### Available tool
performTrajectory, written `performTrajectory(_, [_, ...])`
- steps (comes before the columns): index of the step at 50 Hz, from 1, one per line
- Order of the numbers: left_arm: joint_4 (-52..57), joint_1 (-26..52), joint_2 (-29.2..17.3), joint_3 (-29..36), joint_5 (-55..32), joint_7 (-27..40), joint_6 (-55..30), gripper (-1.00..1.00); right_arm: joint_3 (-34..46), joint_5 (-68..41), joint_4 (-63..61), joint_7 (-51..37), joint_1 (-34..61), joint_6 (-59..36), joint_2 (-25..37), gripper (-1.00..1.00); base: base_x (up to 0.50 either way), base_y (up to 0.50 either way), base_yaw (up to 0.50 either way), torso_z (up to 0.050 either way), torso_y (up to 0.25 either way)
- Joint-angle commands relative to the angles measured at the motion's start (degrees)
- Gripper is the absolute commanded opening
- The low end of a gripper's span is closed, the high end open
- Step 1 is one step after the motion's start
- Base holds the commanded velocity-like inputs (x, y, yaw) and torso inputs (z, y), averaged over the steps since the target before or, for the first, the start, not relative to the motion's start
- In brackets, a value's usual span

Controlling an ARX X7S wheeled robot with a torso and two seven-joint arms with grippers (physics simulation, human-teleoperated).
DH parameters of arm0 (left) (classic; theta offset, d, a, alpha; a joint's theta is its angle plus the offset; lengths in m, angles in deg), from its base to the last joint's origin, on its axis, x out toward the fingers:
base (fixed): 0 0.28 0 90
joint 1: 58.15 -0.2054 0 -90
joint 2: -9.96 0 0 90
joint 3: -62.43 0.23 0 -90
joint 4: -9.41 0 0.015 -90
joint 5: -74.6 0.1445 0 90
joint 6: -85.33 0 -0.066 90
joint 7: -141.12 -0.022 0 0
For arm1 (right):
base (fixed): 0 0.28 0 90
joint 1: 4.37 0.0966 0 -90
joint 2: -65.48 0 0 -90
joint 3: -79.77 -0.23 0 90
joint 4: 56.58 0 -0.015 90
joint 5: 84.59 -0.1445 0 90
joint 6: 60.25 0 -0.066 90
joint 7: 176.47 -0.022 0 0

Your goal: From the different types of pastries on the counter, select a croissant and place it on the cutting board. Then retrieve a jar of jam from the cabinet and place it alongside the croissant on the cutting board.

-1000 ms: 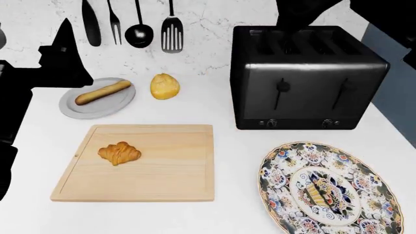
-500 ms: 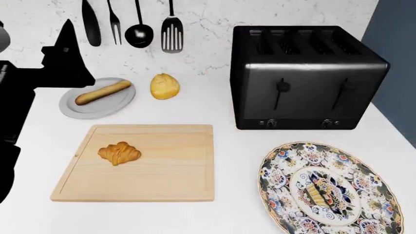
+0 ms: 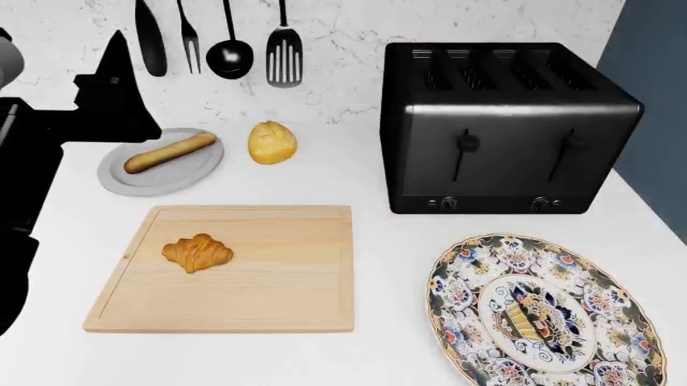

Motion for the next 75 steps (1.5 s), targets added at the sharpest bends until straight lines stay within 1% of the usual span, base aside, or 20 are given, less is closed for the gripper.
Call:
performTrajectory(1, [-0.40,0.06,-0.10,0.44,-0.14,0.24,0.56,1.00,1.24,4.44,9.96,-1.83,5.18,-3.35,-6.56,1.00,0.00,0.00,0.00,0.000,0.000])
performTrajectory(7, [-0.64,-0.65,-0.01,1.04,0.14,0.27,1.44,1.00,1.81,5.96,14.82,-3.54,7.18,-5.48,-9.48,1.00,0.00,0.00,0.00,0.000,0.000])
performTrajectory(11, [-1.07,-0.81,0.02,1.52,0.40,0.26,2.13,1.00,0.73,6.58,17.87,-5.24,7.66,-4.56,-11.17,1.00,0.00,0.00,0.00,0.000,0.000])
performTrajectory(20, [-1.33,-1.00,-0.16,1.81,0.36,0.41,2.65,1.00,-0.74,8.40,18.52,-10.77,8.47,-4.90,-10.93,1.00,0.00,0.00,0.00,0.000,0.000])
performTrajectory(24, [-1.16,-0.83,-0.19,1.85,0.10,0.68,2.31,1.00,-2.04,6.11,19.93,-11.82,7.62,-5.56,-11.66,1.00,0.00,0.00,0.00,0.000,0.000])
performTrajectory(29, [-1.20,-0.64,-0.33,1.83,-0.13,0.89,2.12,1.00,-2.87,2.91,23.02,-13.80,8.01,-8.79,-13.04,1.00,0.00,0.00,0.00,0.000,0.000])
performTrajectory(34, [-0.95,-0.51,-0.40,1.49,-0.60,1.18,1.67,1.00,-2.40,1.52,24.07,-13.03,8.51,-12.35,-14.01,1.00,0.00,0.00,0.00,0.000,0.000])
performTrajectory(45, [-1.99,-1.96,-0.73,1.87,0.06,0.67,3.94,1.00,-1.78,2.28,23.64,-8.56,9.34,-15.70,-15.55,1.00,0.00,0.00,0.00,0.000,0.000])
performTrajectory(55, [-1.54,-1.12,-0.94,1.80,-0.71,1.38,2.88,1.00,-2.27,1.99,23.12,-6.10,8.52,-17.43,-16.15,1.00,0.00,0.00,0.00,0.000,0.000])
performTrajectory(68, [-1.14,-0.44,-1.42,1.30,-1.75,2.00,1.84,1.00,-2.45,2.85,25.19,-7.43,7.69,-18.54,-17.18,1.00,0.00,0.00,0.00,0.000,0.000])
performTrajectory(75, [-1.46,-1.05,-1.58,1.29,-1.60,1.91,2.65,1.00,-1.75,6.27,25.09,-8.90,8.85,-18.85,-16.73,1.00,0.00,0.00,0.00,0.000,0.000])
